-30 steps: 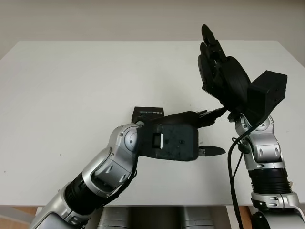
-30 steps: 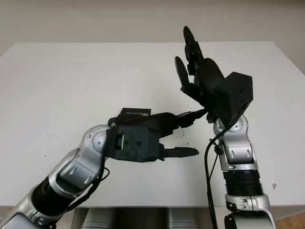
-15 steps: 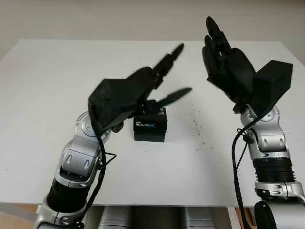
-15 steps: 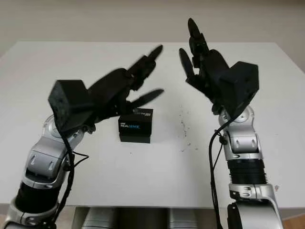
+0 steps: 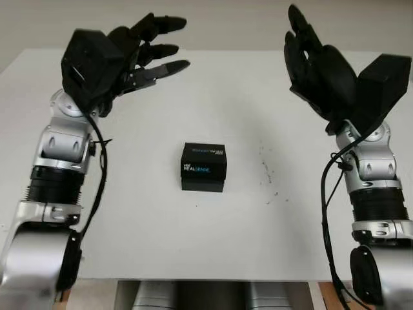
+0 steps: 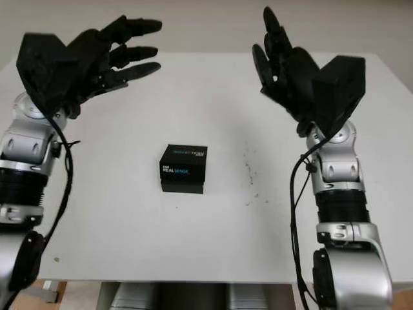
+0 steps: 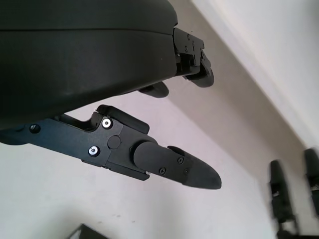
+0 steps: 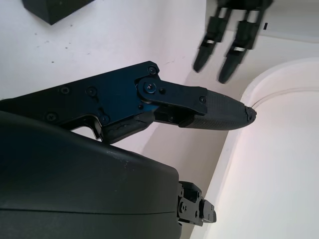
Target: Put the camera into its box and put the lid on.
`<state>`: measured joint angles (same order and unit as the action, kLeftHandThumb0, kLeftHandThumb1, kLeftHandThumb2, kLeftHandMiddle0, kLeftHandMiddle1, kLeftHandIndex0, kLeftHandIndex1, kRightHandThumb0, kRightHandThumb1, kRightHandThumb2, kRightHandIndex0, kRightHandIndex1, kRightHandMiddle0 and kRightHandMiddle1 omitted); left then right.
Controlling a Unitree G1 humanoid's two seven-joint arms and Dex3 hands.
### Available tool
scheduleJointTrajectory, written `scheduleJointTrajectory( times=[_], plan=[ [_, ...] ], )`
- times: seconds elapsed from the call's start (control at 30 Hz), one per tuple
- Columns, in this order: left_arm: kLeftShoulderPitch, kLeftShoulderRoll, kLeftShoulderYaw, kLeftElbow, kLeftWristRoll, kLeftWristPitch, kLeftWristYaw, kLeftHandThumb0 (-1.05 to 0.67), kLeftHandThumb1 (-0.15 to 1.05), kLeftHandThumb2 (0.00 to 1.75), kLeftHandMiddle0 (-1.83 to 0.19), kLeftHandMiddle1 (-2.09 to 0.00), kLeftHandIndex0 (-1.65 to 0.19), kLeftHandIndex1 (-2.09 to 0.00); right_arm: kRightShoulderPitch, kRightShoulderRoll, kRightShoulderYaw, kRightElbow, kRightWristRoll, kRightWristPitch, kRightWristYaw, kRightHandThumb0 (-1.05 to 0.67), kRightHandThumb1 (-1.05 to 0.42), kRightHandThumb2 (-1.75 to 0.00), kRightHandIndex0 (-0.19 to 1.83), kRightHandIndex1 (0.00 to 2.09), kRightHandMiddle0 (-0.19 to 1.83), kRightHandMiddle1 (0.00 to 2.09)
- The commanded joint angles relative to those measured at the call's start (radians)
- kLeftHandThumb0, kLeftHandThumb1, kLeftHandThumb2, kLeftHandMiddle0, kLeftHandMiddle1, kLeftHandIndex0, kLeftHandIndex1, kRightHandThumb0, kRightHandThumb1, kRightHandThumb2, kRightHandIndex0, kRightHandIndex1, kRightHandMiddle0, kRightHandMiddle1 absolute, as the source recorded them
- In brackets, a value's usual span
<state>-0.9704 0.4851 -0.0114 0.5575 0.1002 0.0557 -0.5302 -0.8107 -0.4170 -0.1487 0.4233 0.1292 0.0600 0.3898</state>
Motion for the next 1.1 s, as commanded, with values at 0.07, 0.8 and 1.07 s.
scheduleJointTrajectory(
  times=[0.07, 0.8, 1.07],
  plan=[
    [-0.075, 0.047, -0.056, 0.15, 0.027, -0.108, -0.112, -0.81, 0.94, 0.05, -0.14, -0.06, -0.01, -0.22, -0.091, -0.048, -0.029, 0.024, 0.032, 0.032, 0.029, -0.78, -1.05, -0.59, -0.16, 0.03, -0.12, 0.03],
    [0.02, 0.088, -0.108, 0.167, -0.001, -0.225, -0.405, -1.0, 0.98, 0.06, -0.08, -0.05, 0.02, -0.08, -0.108, -0.095, -0.076, 0.047, 0.065, 0.068, 0.001, -0.77, -1.05, -0.6, -0.16, 0.05, -0.13, 0.04],
    [0.077, 0.076, -0.116, 0.111, 0.004, -0.182, -0.388, -0.99, 0.93, 0.04, -0.09, -0.05, 0.02, -0.07, -0.095, -0.088, -0.071, 0.033, 0.059, 0.075, -0.017, -0.77, -1.05, -0.61, -0.15, 0.05, -0.12, 0.04]
  ],
)
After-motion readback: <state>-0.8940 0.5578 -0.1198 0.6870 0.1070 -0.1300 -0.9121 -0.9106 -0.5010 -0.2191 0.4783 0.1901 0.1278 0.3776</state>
